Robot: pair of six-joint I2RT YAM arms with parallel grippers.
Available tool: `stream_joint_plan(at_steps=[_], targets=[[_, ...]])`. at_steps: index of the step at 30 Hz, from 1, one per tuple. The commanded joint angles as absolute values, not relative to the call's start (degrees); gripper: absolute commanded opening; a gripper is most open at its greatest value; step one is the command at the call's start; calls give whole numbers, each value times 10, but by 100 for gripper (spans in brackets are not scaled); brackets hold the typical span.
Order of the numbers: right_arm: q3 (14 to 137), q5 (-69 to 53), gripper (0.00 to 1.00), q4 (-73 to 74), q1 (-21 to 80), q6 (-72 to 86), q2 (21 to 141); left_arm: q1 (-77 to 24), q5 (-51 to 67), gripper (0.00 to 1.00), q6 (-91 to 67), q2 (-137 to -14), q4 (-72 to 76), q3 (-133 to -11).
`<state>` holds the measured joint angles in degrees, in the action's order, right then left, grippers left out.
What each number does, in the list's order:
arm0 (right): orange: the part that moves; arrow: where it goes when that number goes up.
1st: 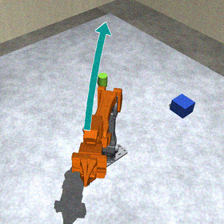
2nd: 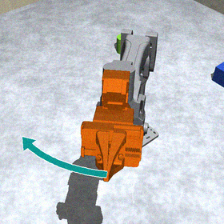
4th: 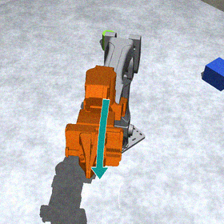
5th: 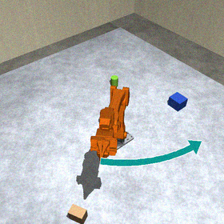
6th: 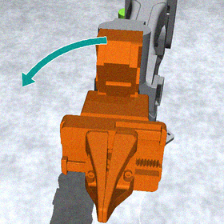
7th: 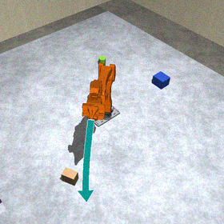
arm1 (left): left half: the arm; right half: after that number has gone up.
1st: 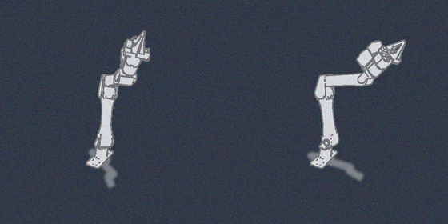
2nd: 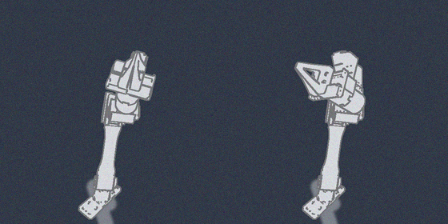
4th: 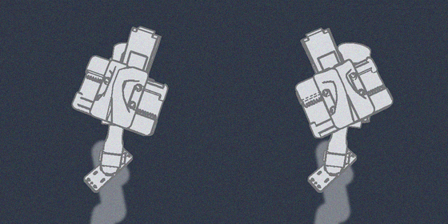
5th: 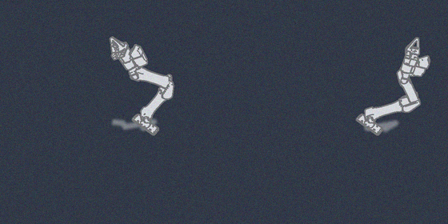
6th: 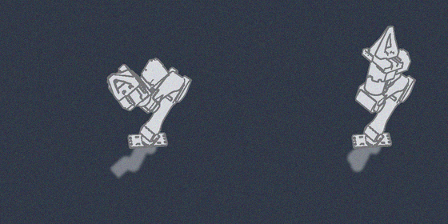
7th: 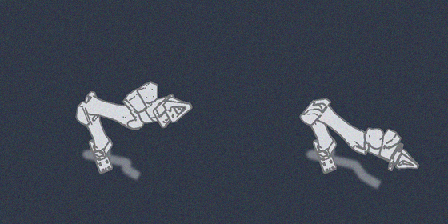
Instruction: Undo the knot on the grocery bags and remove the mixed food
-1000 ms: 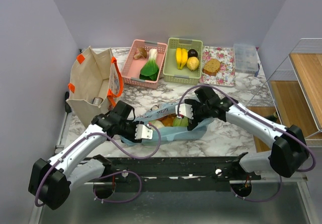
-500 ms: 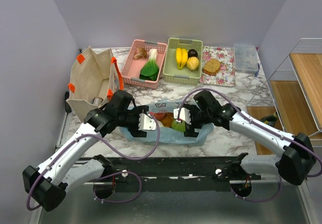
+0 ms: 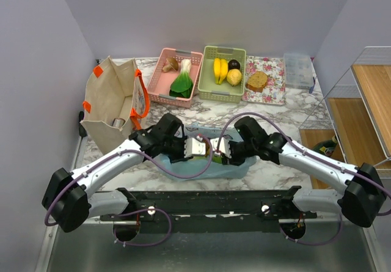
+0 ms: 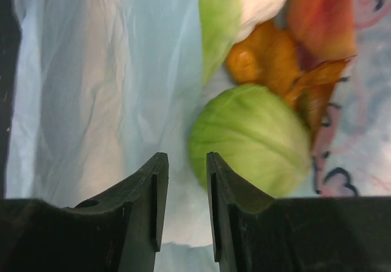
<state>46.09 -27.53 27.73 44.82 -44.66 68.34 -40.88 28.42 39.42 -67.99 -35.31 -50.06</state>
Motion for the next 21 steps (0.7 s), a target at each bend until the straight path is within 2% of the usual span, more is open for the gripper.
stream_joint_plan(at_steps=[1,8,13,17,19,21], targets=[[408,-263,37,280,458,-489,681,-430,258,20,477,-646,-357,-411],[350,-246,40,287,466,-524,668,-472,238,16,550,-614,-389,-331],[328,-227,47,286,476,-545,685,-497,200,17,602,-623,-393,-296],[364,-237,59,297,476,-528,678,-499,201,39,590,-609,-418,-316],[395,-247,66,305,476,-506,666,-498,227,56,570,-586,-439,-347],[423,-258,73,308,476,-477,651,-497,255,66,535,-554,-444,-384]])
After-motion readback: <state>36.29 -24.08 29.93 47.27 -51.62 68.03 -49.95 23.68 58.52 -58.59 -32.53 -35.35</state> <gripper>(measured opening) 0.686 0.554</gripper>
